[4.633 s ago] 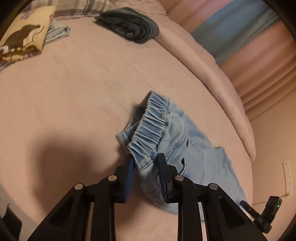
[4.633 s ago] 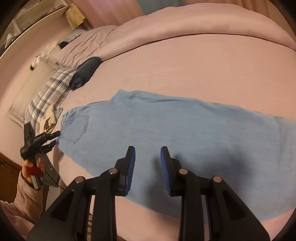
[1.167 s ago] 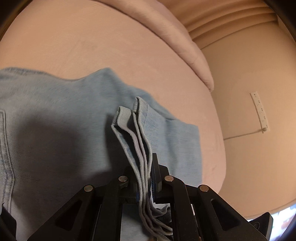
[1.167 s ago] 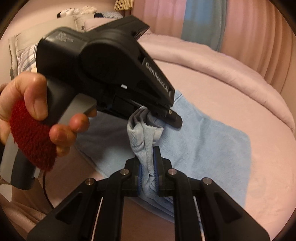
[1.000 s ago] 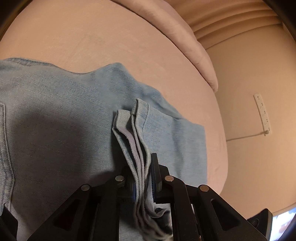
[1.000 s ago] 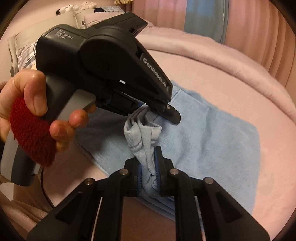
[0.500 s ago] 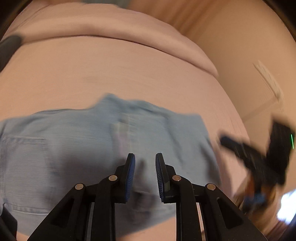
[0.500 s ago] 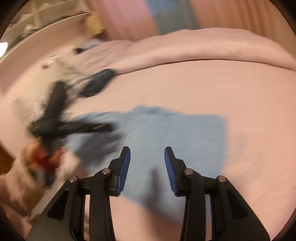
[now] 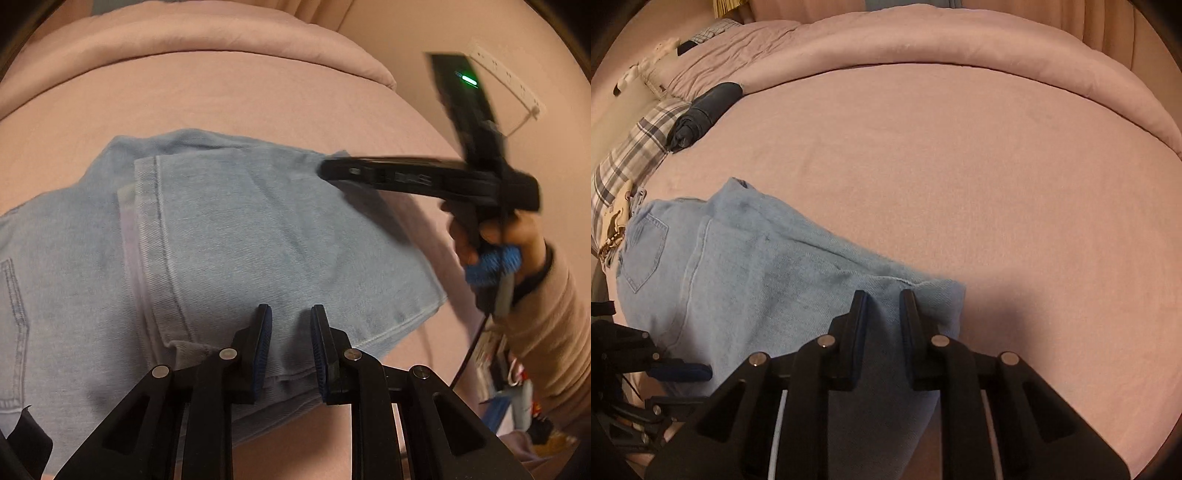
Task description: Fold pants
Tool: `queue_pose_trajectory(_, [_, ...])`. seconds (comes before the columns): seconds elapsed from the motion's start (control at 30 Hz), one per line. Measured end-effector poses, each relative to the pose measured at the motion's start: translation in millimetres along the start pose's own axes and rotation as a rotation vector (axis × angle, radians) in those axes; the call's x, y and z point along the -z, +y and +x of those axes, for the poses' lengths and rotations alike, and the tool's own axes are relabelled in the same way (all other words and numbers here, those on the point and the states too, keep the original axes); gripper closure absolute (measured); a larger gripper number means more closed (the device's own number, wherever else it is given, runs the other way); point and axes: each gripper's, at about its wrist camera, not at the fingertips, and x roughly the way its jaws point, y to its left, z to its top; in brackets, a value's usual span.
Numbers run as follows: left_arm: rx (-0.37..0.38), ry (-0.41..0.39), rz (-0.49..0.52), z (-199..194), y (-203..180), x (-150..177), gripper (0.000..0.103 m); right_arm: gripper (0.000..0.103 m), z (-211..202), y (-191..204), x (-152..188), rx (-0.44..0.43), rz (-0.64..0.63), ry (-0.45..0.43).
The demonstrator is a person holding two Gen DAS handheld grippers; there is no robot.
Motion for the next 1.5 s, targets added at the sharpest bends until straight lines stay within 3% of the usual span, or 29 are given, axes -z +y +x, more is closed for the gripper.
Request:
queue_pose_trajectory(0.07, [-0.022, -0.046, 0.009, -11, 6, -8, 0.084, 0.080, -14, -1, 5, -0.026, 0.044, -0.028])
queue_pose_trajectory(0.23, [-0.045, -0.130, -0.048, -15, 27, -46, 0.084, 0.079, -55, 25, 49, -0.078, 0.001, -0.097])
queue_pose_trajectory(0.37, [-0.091, -0.069, -0.117, 20, 48, -69, 0.084, 0.080, -63, 38, 83, -0.090, -0.051, -0.056])
queue_pose_trajectory(0.4, [-0.075, -0.028, -0.145, 28, 55, -65, 0.084, 0.079, -60, 42, 92, -0.090, -0.065, -0.027])
queue_pose_trajectory(0.47, [-0.038, -0.030, -0.191, 34, 64, -66, 0.084, 0.079, -44, 46, 108, -0.053, -0.082, 0.050])
queue_pose_trajectory(0.6, [-0.009, -0.044, -0.237, 24, 73, -63, 0.084, 0.079, -37, 45, 114, -0.050, -0.039, 0.017])
queue_pose_trajectory(0.73, [-0.035, -0.126, -0.220, -8, 66, -48, 0.084, 0.077, -46, 44, 108, -0.064, -0.007, 0.020])
queue_pose_trajectory(0.8, [-0.029, -0.180, -0.233, -31, 62, -29, 0.083, 0.068, -58, 43, 108, -0.092, 0.005, -0.020])
queue_pose_trajectory(0.97, [-0.074, -0.310, -0.324, -85, 86, 16, 0.062, 0.065, -61, 66, 104, -0.146, -0.033, -0.074])
queue_pose_trajectory(1.1, [-0.134, -0.373, -0.423, -117, 109, 47, 0.061, 0.065, -41, 102, 88, -0.193, -0.106, -0.061])
queue_pose_trajectory(1.2, [-0.168, -0.405, -0.530, -134, 132, 76, 0.044, 0.065, -25, 131, 70, -0.212, -0.171, -0.065])
queue_pose_trajectory(1.23, [-0.167, -0.420, -0.562, -136, 137, 82, 0.040, 0.065, -25, 137, 68, -0.212, -0.187, -0.068])
queue_pose_trajectory(1.37, [-0.122, -0.467, -0.704, -149, 167, 110, 0.040, 0.066, -13, 164, 56, -0.217, -0.239, -0.079])
queue_pose_trajectory(1.5, [-0.072, -0.482, -0.751, -153, 181, 122, 0.040, 0.068, 5, 182, 51, -0.216, -0.282, -0.051])
